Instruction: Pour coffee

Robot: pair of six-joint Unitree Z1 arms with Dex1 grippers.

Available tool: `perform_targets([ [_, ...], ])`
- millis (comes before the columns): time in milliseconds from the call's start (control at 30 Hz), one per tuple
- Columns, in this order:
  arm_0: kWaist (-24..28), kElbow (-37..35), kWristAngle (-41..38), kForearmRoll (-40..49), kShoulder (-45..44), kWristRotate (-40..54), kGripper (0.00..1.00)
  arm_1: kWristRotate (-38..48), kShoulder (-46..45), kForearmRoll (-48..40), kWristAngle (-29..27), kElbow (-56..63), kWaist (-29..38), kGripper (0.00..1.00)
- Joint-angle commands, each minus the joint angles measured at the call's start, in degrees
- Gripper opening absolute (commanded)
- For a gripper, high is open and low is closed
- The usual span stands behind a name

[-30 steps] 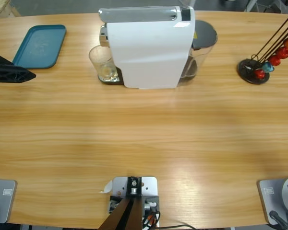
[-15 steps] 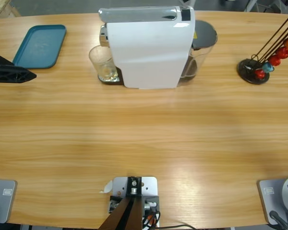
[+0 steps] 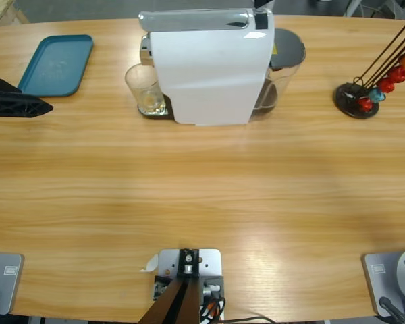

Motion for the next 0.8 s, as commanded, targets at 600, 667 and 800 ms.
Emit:
perform_targets([
  [600, 0.2, 0.3, -0.1, -0.1, 1.7, -0.8, 0.908, 0.4, 3.5, 1.0, -2.2, -0.2, -1.0, 0.0],
  [667, 0.2, 0.3, -0.1, -0.1, 1.8, -0.8, 0.908, 0.4, 3.6, 1.0, -2.1, -0.4, -1.0, 0.0],
  [800, 0.2, 0.3, -0.1, 0.0, 1.8, -0.8, 0.908, 0.4, 4.0, 1.0, -1.9, -0.5, -1.0, 0.0],
])
